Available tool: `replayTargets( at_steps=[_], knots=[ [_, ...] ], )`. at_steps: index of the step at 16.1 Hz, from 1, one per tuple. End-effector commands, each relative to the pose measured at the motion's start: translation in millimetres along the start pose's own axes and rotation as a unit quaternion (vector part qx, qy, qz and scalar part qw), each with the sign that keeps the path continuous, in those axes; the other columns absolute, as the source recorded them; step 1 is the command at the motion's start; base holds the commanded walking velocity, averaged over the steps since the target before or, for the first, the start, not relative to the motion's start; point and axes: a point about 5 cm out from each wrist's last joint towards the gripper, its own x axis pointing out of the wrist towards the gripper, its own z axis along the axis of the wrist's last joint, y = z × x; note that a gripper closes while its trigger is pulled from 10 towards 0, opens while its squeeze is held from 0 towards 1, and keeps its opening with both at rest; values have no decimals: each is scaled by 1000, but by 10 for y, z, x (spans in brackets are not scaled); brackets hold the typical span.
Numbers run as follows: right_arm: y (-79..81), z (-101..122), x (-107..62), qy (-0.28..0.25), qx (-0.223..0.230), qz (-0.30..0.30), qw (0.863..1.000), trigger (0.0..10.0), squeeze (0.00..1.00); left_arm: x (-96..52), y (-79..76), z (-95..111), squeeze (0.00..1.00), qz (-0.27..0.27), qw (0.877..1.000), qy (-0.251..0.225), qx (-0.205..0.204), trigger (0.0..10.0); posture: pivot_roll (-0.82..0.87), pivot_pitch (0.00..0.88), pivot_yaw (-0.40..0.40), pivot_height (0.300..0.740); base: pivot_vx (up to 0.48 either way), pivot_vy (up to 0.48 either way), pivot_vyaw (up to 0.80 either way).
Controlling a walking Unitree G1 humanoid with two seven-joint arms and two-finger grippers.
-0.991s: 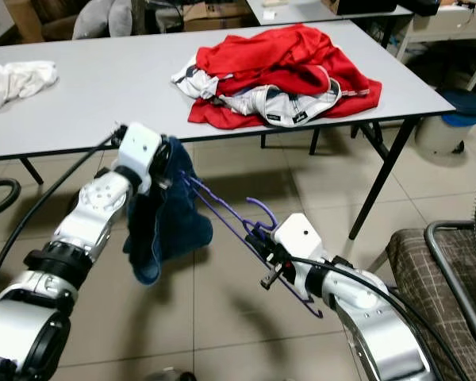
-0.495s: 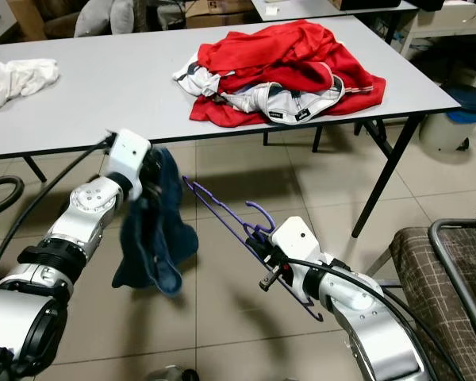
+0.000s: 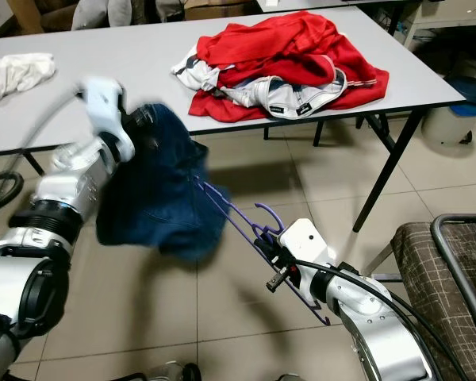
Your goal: Hang hanger
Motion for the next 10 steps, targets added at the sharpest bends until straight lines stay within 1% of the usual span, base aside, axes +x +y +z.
replayTargets(
  at_steps=[1, 2, 3, 4, 5, 6, 7, 8, 9, 10],
  knots=[
    [21, 30, -23, -6, -1, 1, 1000, 10000, 0, 48, 70, 425, 0, 3, 998, -60, -25, 0, -58, 76, 122, 740, 0, 0, 0],
    [24, 22, -26, -5, 0, -1, 1000, 10000, 0, 56, 123, 590, 0, 16, 997, -79, -13, 0, -61, 73, 136, 740, 0, 0, 0],
    [30, 13, -25, -5, 1, -4, 1000, 10000, 0, 51, 151, 681, 0, 28, 995, -95, 19, 0, -62, 67, 140, 740, 0, 0, 0],
    [45, 4, -22, -6, 4, -6, 1000, 10000, 0, 47, 153, 711, 0, 34, 993, -103, 50, 0, -64, 64, 148, 740, 0, 0, 0],
    [49, 4, -22, -7, 5, -7, 1000, 10000, 0, 44, 154, 723, 0, 38, 992, -106, 61, 0, -64, 64, 149, 740, 0, 0, 0],
    [58, 22, -19, -10, 7, -9, 1000, 10000, 0, 57, 116, 693, 0, 29, 991, -96, 87, 0, -60, 67, 155, 740, 0, 0, 0],
    [68, 40, -14, -13, 8, -9, 1000, 10000, 0, 86, 21, 530, 0, -3, 993, -54, 109, 0, -58, 73, 159, 740, 0, 0, 0],
    [75, 47, -9, -16, 9, -7, 1000, 10000, 0, 97, -76, 334, 0, -29, 990, -17, 134, 0, -58, 75, 159, 740, 0, 0, 0],
    [83, 53, -2, -19, 6, -7, 1000, 10000, 0, 85, -150, 128, 0, -41, 989, 10, 143, 0, -59, 73, 156, 740, 0, 0, 0],
    [78, 73, 0, -27, 10, -10, 1000, 10000, 0, 75, -180, 14, 0, -34, 990, 21, 136, 0, -59, 68, 154, 740, 0, 0, 0]
  ],
)
